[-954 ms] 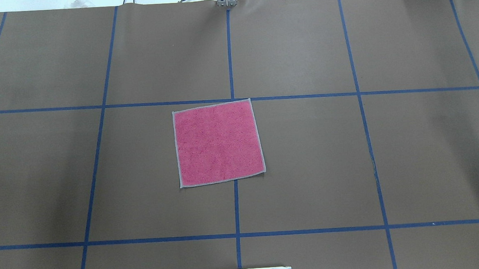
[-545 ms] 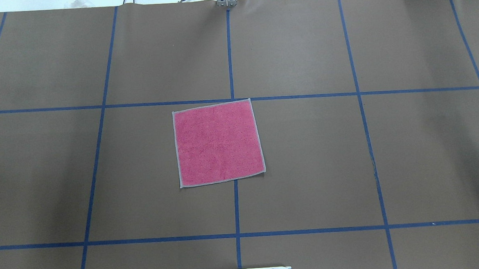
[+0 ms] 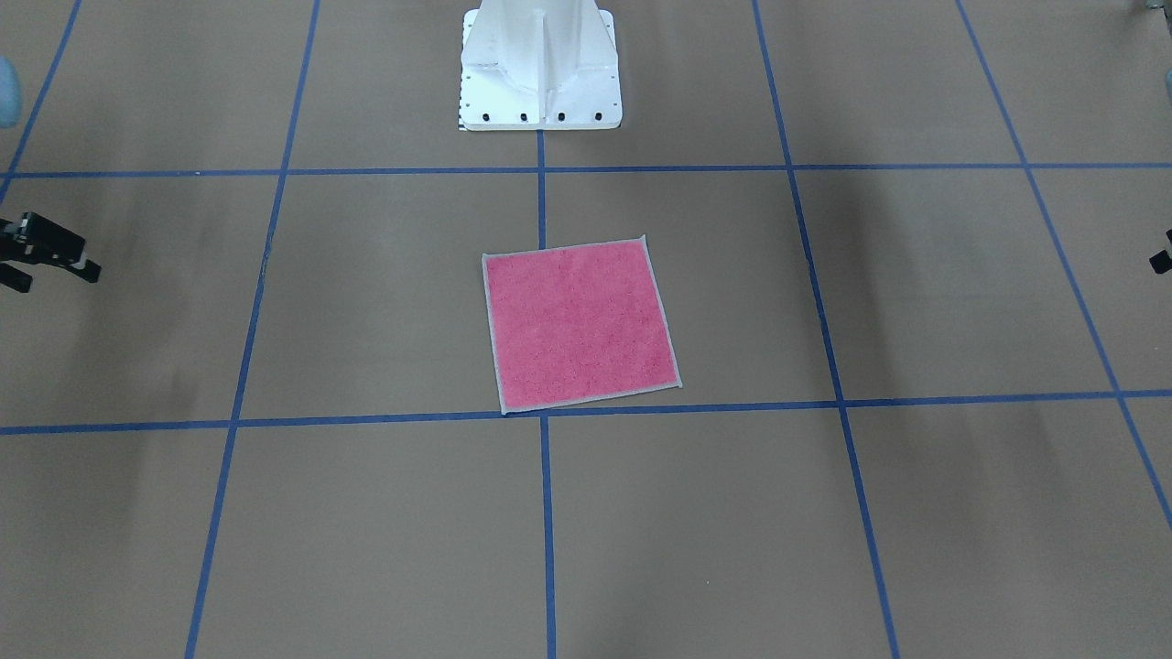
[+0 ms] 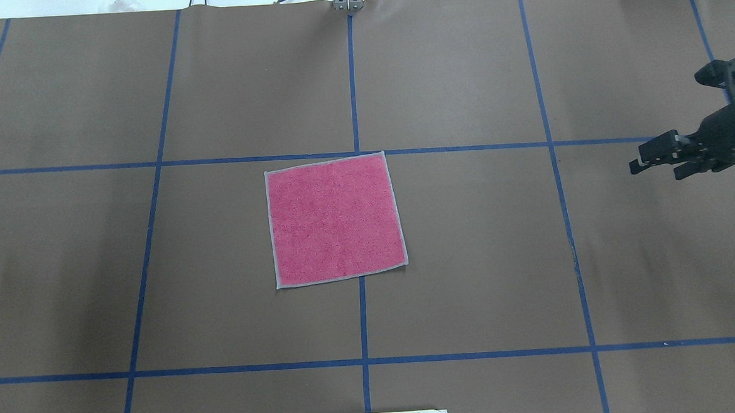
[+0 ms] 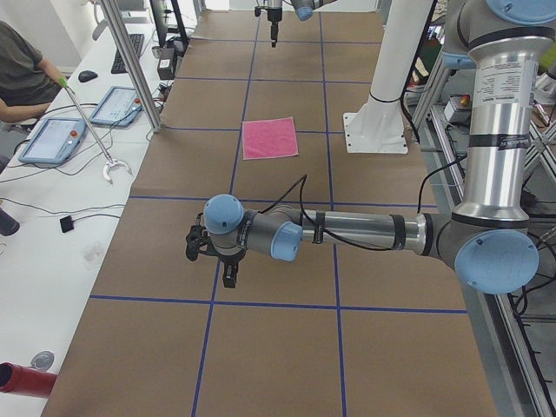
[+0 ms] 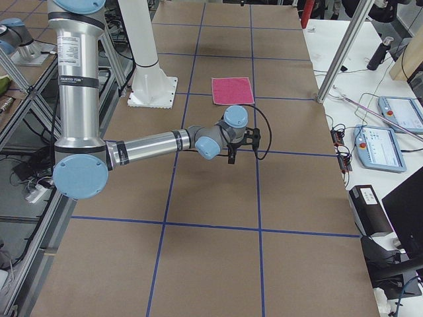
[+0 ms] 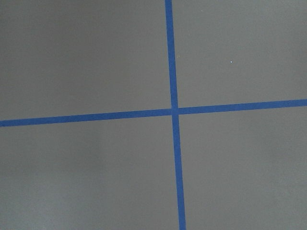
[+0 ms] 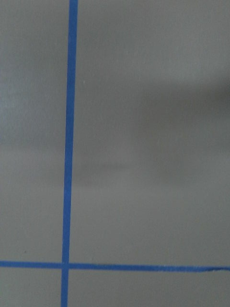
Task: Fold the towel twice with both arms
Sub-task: 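Move the right gripper to the pink towel's corner nearest the robot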
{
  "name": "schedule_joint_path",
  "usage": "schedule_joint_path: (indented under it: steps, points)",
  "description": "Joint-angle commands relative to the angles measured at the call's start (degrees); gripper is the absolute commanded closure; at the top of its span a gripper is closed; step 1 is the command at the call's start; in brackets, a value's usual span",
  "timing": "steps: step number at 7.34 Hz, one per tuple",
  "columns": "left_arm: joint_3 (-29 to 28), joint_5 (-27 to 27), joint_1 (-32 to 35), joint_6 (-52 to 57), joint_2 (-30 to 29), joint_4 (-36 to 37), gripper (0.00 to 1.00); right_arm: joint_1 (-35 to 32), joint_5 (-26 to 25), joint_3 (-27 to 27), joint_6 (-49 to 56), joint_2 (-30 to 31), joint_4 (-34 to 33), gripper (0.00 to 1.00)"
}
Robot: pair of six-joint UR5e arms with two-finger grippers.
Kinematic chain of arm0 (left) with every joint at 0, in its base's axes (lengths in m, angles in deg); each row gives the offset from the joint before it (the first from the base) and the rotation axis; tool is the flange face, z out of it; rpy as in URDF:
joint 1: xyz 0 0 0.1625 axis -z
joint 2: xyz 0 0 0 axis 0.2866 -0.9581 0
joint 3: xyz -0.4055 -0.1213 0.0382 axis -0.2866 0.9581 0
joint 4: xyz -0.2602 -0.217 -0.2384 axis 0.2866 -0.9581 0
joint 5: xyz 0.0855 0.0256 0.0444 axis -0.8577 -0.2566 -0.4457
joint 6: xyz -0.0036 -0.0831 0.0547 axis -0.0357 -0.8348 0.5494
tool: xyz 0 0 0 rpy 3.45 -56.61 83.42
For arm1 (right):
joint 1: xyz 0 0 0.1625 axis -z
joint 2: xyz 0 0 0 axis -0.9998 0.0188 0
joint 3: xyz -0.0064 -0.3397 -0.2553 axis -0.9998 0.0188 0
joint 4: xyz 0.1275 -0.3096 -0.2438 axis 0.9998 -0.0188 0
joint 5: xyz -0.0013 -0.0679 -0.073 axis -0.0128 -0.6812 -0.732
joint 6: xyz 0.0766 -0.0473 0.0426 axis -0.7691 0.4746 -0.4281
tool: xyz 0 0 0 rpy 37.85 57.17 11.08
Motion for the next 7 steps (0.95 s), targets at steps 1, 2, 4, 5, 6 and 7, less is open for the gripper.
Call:
schedule_joint_path:
  steps: [1, 2, 4, 5, 6, 7]
  points:
    - [0.0, 0.2, -1.0, -2.8, 0.0, -0.9, 0.00, 11.9, -8.6, -0.1, -21.1, -8.1, 2.0, 0.00]
    - [-0.1, 0.0, -1.2, -2.9, 0.0, -0.8, 0.00, 17.6, -14.3, -0.2, -30.6, -11.8, 2.0, 0.00]
    - [-0.2, -0.4, -1.9, -2.8, 0.0, -0.8, 0.00, 27.8, -26.2, -0.4, -42.2, -18.0, 1.2, 0.01]
    - [-0.2, -0.4, -2.0, -2.8, 0.1, -0.8, 0.00, 30.6, -28.3, -0.2, -44.2, -20.2, 0.1, 0.01]
    - [-0.6, -0.3, -2.1, -2.8, 0.1, -0.8, 0.00, 33.2, -31.6, -0.1, -45.3, -23.4, -4.0, 0.01]
    - [-0.7, -0.2, -2.1, -2.8, 0.1, -0.8, 0.00, 35.4, -35.8, -0.1, -45.3, -24.8, -7.1, 0.03]
